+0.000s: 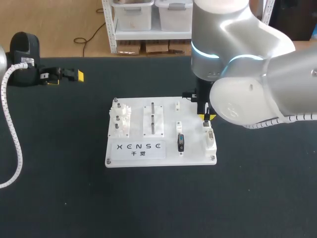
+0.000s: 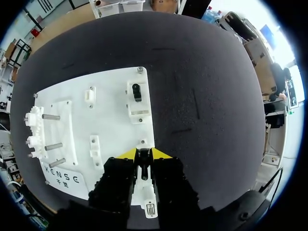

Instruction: Insert the USB connector, Ethernet cable, and multi-pin plug into their matching sockets one by one.

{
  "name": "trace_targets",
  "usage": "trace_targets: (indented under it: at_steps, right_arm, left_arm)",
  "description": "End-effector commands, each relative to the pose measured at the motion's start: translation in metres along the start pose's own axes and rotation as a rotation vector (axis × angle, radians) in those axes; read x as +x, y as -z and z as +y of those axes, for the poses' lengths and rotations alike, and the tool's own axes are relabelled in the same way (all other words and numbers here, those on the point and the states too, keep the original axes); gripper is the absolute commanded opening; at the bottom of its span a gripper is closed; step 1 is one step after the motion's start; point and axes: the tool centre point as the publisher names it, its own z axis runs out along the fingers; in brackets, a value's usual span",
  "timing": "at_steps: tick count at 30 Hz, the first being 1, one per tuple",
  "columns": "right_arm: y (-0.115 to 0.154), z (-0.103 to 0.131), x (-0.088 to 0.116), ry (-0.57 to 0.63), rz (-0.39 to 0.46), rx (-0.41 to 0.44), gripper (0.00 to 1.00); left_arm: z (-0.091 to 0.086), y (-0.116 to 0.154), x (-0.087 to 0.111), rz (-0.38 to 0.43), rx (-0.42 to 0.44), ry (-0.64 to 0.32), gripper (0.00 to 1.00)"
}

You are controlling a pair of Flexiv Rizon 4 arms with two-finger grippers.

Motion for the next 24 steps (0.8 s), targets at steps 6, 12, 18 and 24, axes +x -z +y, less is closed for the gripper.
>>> trace_targets:
  at_steps: [6, 12, 18, 24]
  right_arm:
    - [-0.003, 0.003, 0.003, 0.008, 0.005, -0.002, 0.00]
    - [-0.006, -0.001, 0.003, -0.001, 0.007, 0.006, 0.00]
    - [-0.011, -0.002, 0.004, -0.010, 0.015, 0.015, 0.00]
    - [-0.017, -0.003, 0.006, -0.011, 0.029, 0.021, 0.00]
  left_arm:
    - [0.000, 0.000, 0.000, 0.000, 0.000, 0.000, 1.00]
    - [0.000, 0.000, 0.000, 0.000, 0.000, 0.000, 1.00]
    - [0.000, 0.000, 0.000, 0.000, 0.000, 0.000, 1.00]
    - [0.000, 0.000, 0.000, 0.000, 0.000, 0.000, 1.00]
